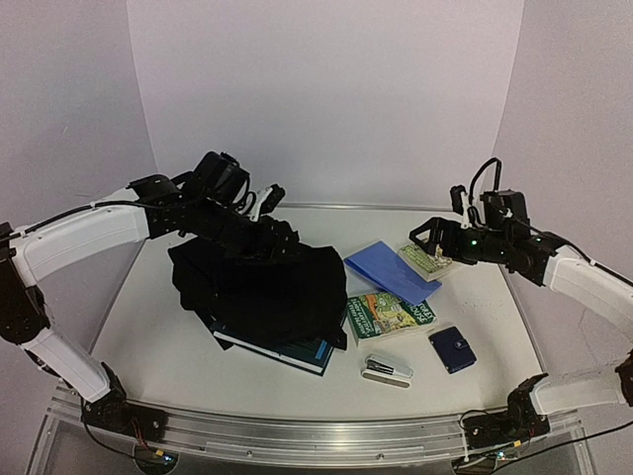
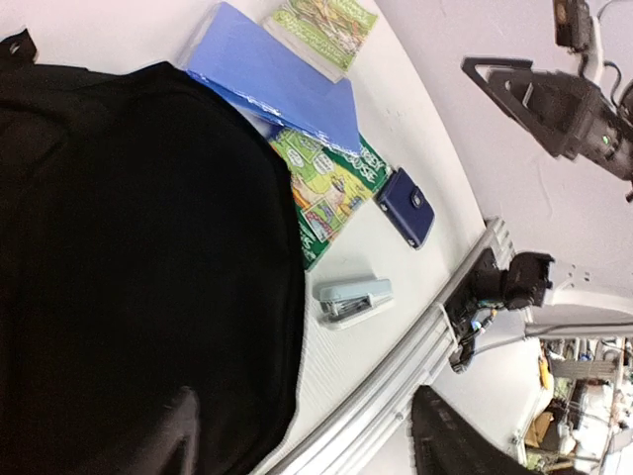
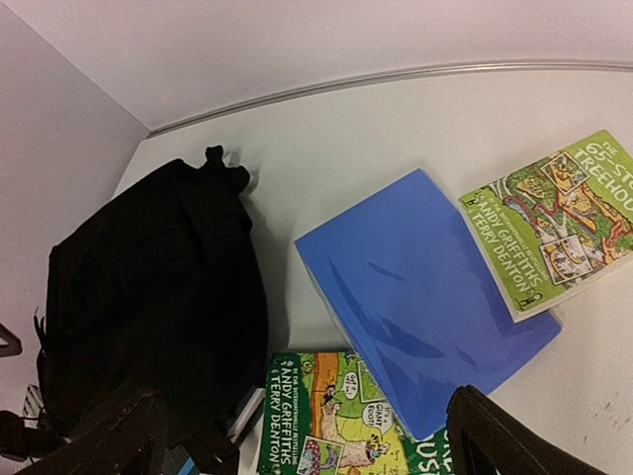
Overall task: Pack the student bag
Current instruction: Place the student bag at the center of the board, then unzip the student bag at the center of the board.
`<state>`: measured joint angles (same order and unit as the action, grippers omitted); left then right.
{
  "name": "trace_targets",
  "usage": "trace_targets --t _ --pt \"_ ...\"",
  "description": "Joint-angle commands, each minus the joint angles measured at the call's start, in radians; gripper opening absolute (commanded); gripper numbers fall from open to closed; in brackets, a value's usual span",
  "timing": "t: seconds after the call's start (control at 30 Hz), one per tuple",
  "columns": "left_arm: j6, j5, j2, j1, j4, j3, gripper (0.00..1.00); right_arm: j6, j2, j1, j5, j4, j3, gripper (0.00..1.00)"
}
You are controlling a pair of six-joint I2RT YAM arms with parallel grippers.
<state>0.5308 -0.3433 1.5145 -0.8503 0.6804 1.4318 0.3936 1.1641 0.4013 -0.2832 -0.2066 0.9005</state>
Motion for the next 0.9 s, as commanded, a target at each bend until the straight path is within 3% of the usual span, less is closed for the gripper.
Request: trace_targets --t 0.0,0.2,0.53,0.77,0.87 --pt "0.051 0.054 -0.103 0.076 -0.09 -0.075 0.83 0.017 0.004 0.045 -0.023 0.014 0.059 0.98" --pt "0.128 -0.04 -0.215 0.336 -0.136 -0.27 0.87 0.064 0.042 0.195 0.04 0.045 0.097 0.97" --pt "0.153 0.021 -0.342 0.638 -0.147 -0.489 0.87 0.091 0.255 0.526 0.234 0.104 0.289 0.83" --pt "0.191 0.029 -0.331 0.707 -0.226 -0.642 0.84 0.132 0.524 0.688 0.263 0.157 0.497 0.74" --pt "0.213 0.001 -0.342 0.707 -0.297 -0.695 0.8 0.155 0.66 0.724 0.248 0.162 0.599 0.65"
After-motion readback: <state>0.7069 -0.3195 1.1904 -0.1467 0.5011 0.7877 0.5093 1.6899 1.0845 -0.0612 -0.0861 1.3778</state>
